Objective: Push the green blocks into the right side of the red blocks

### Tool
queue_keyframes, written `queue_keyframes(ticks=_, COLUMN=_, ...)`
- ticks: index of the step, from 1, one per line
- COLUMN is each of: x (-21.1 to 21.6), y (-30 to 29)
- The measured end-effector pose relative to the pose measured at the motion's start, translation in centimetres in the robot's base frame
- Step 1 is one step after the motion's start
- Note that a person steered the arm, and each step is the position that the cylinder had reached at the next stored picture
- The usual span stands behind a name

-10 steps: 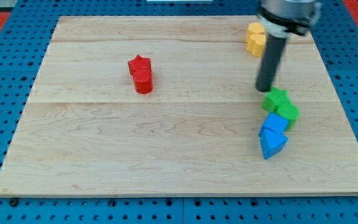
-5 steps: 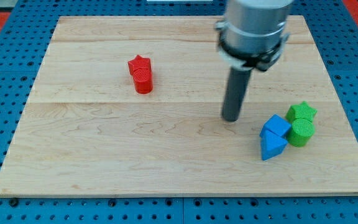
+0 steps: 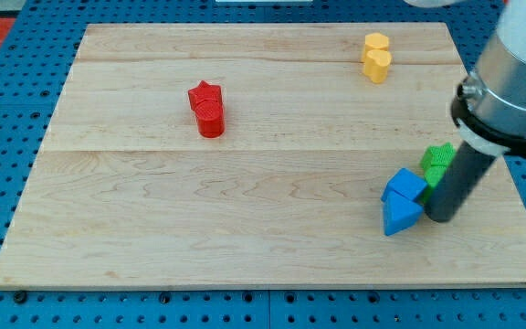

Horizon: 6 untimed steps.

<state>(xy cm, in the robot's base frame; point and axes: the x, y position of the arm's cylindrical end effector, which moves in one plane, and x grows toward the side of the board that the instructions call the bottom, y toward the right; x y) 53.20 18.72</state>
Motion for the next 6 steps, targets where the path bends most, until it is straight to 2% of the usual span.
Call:
queue_keyframes(ticks=1, x=-1.6, y=-0.7)
queue_keyframes(ticks=3, x=-2.8, y=3.4)
queue_keyframes(ticks=6, x=-3.8, y=6.2)
